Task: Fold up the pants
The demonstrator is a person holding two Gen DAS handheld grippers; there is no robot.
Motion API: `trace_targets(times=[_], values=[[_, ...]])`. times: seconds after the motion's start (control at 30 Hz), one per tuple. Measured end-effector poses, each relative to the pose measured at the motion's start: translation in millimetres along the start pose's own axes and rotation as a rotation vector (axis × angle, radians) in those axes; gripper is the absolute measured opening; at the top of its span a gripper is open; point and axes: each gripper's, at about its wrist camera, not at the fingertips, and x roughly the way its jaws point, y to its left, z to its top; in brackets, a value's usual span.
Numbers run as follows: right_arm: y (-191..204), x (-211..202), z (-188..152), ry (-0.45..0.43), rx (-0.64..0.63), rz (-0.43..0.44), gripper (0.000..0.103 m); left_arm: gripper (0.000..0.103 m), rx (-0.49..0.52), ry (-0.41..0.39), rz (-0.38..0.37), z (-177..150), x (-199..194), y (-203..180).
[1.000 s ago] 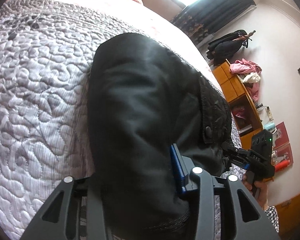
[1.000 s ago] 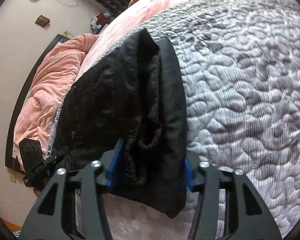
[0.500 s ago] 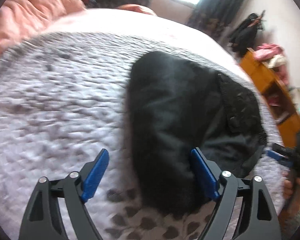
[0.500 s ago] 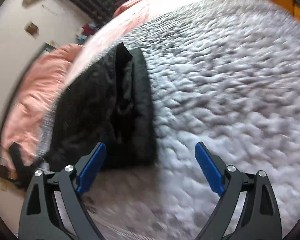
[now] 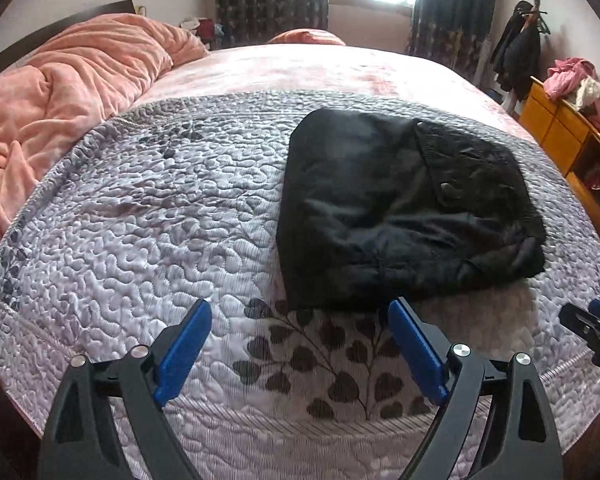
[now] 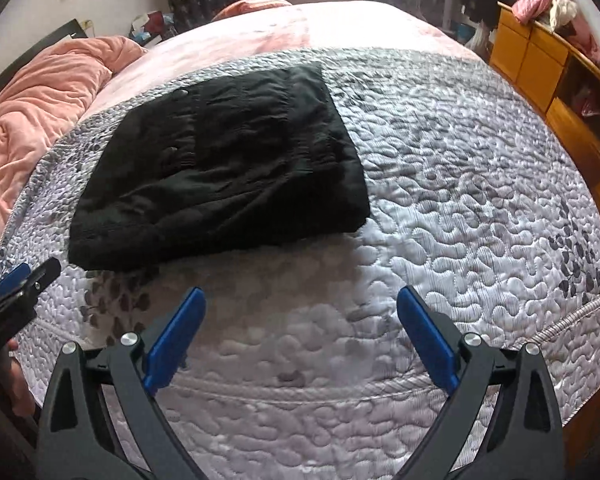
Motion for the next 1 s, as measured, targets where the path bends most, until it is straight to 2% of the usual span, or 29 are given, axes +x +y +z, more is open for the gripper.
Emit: trace_targets(times=[0.1,0.23,0.43,0.67,1.0], values=[[10,-4,1,-0.006,-0.021,-0.047,0.096,0.092,-0.019,-0.011,0.014,-5,-11,3],[14,-6,0,-0.008,-0.001,-0.025,0.096,0.092,-0.055,-0.004,0.015,-8,-13,9],[23,-6,-2,-0.019,-0.017,-0.067,0.096,0.092,-0.019,-0.022,0.045,-10,-15,5],[27,2,-1,-0.005,-0.027,-0.052,0.096,0.092,-0.011,-0.013,0.008,-9,-12,3],[30,10,0,0.004,-0.034,-0.054,0.096,0.093,0.003,-0.008,0.006,-10,-7,2]])
